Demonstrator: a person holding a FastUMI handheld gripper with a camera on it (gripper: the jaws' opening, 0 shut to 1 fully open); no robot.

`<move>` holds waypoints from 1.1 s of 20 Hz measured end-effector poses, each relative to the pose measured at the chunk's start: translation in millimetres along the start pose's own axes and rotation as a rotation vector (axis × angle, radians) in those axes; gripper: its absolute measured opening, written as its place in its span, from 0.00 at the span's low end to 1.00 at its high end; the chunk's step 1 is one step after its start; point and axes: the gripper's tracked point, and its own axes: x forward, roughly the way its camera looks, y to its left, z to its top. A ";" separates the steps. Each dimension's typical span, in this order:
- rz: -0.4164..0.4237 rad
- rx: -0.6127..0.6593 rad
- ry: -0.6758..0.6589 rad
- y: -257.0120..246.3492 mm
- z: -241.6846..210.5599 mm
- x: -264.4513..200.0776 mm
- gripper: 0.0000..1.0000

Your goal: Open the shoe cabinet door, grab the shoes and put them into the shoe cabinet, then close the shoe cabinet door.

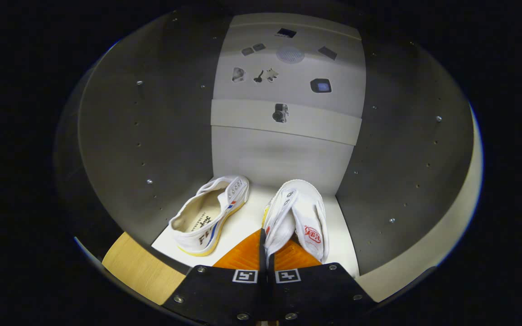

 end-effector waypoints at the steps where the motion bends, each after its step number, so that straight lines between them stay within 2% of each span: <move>1: -0.004 0.003 0.008 -4.9 3.4 11.9 0.00; 6: -0.009 -0.037 0.091 -18.0 -3.6 54.6 0.00; 12: -0.006 -0.035 0.121 -11.3 -15.2 71.5 0.03; 19: -0.020 -0.035 0.086 -1.6 -14.1 44.9 0.28; 22: -0.043 -0.020 0.054 -1.2 -11.3 18.4 0.32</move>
